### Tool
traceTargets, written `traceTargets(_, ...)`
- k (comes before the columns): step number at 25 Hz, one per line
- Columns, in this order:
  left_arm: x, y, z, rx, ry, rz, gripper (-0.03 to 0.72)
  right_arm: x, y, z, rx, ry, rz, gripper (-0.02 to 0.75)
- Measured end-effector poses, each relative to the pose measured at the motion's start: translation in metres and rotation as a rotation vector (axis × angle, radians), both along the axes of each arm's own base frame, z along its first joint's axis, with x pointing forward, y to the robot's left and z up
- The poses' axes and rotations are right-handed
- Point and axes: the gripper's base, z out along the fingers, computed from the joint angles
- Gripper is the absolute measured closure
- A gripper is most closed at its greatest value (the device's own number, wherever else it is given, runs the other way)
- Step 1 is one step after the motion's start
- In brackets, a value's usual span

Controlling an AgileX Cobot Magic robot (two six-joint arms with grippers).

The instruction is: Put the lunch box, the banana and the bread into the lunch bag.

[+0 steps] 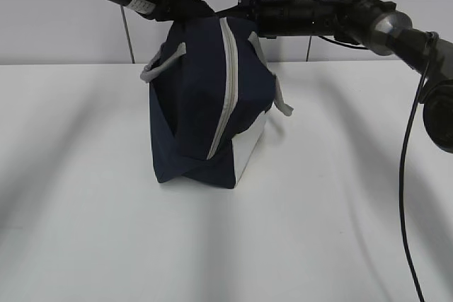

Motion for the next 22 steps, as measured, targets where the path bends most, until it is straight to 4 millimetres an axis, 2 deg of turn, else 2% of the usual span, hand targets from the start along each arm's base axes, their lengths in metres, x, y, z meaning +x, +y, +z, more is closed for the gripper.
traceTargets(10, -0.002, -0.002, 0.000, 0.001, 0.007, -0.016, 0.667, -0.001, -0.001, -0.003, 0.114, 0.025, 0.036, 0.754)
traceTargets(22, -0.009, -0.007, 0.004, -0.006, 0.007, -0.066, 0.668, -0.007, -0.019, 0.003, 0.166, -0.010, 0.134, 0.754)
